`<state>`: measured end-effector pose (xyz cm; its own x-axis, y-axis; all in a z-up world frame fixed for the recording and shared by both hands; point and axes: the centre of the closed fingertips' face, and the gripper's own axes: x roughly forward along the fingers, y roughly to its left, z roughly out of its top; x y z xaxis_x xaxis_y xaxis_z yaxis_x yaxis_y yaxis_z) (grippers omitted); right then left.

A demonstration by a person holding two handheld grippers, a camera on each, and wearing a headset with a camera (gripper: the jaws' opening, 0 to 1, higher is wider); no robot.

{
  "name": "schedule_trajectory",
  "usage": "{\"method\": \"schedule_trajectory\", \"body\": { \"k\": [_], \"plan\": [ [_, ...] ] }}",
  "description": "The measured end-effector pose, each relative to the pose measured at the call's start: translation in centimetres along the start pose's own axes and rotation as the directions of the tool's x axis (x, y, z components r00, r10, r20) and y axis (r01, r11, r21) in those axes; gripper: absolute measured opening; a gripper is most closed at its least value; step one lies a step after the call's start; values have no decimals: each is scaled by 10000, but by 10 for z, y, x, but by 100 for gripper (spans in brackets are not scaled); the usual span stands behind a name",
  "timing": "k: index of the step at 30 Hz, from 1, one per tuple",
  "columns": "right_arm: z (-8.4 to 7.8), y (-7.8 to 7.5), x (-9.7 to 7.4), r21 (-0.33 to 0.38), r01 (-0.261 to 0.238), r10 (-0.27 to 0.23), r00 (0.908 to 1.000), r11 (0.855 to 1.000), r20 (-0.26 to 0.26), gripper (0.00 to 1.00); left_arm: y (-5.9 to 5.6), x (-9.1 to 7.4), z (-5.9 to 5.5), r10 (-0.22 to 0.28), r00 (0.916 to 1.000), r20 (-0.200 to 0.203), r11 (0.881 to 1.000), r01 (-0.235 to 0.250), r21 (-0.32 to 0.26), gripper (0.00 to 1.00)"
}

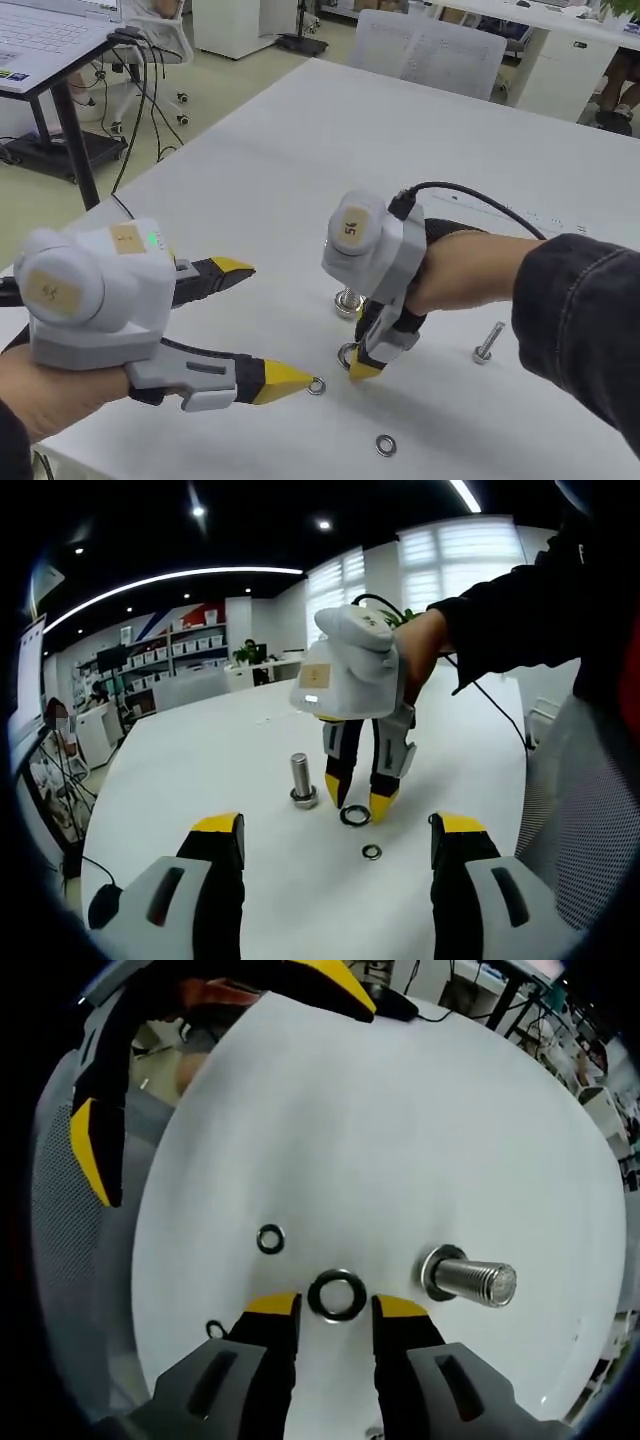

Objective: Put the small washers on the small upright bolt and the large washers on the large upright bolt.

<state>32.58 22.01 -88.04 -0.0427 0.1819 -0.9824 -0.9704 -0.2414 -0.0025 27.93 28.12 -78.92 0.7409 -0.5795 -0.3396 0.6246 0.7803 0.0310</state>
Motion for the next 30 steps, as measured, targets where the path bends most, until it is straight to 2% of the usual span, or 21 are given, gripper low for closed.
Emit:
{"method": "schedule_trajectory", "body": {
  "k": [10, 30],
  "plan": [
    [0, 0, 0, -15, 37, -37, 10000, 10000, -44, 25, 0, -1, 2, -5, 10000, 41, 10000, 5, 42, 76],
    [0, 0, 0, -32, 13, -13, 9999, 10000, -103, 23, -1, 1, 1, -18, 10000, 28, 10000, 18, 49, 75]
  ]
}}
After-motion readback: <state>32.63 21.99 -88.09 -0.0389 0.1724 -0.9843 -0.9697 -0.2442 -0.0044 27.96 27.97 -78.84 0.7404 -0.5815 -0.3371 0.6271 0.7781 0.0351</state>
